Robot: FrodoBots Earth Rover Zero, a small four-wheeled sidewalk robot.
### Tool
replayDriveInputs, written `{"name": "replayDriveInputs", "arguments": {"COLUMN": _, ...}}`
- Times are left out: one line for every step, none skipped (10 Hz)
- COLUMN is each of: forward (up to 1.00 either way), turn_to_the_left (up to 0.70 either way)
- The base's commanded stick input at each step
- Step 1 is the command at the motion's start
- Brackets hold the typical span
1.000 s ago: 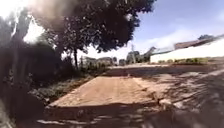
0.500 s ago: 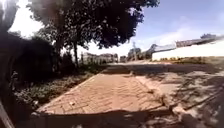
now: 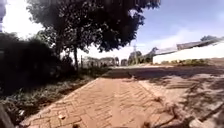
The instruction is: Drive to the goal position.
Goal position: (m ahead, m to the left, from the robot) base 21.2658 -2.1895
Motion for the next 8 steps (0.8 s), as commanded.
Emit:
{"name": "replayDriveInputs", "arguments": {"forward": 0.70, "turn_to_the_left": 0.00}}
{"name": "replayDriveInputs", "arguments": {"forward": 0.70, "turn_to_the_left": 0.00}}
{"name": "replayDriveInputs", "arguments": {"forward": 0.70, "turn_to_the_left": 0.00}}
{"name": "replayDriveInputs", "arguments": {"forward": 0.70, "turn_to_the_left": 0.00}}
{"name": "replayDriveInputs", "arguments": {"forward": 0.70, "turn_to_the_left": 0.00}}
{"name": "replayDriveInputs", "arguments": {"forward": 0.70, "turn_to_the_left": -0.16}}
{"name": "replayDriveInputs", "arguments": {"forward": 0.70, "turn_to_the_left": -0.29}}
{"name": "replayDriveInputs", "arguments": {"forward": 0.70, "turn_to_the_left": -0.34}}
